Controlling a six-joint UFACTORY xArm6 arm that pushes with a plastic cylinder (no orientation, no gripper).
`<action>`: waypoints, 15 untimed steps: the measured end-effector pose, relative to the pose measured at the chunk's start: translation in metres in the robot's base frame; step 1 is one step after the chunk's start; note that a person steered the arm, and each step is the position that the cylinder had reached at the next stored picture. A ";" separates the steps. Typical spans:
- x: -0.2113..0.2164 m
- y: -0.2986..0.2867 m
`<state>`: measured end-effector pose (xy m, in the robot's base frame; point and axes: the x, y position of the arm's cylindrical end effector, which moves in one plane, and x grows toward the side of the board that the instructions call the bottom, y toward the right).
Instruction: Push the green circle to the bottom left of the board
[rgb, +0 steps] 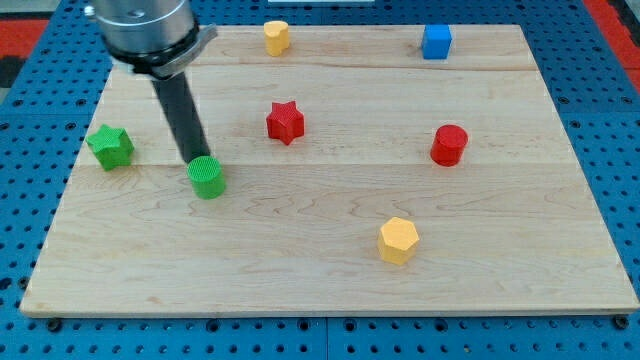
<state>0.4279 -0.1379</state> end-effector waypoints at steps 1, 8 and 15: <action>0.000 0.038; 0.165 0.017; 0.187 -0.070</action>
<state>0.6147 -0.2078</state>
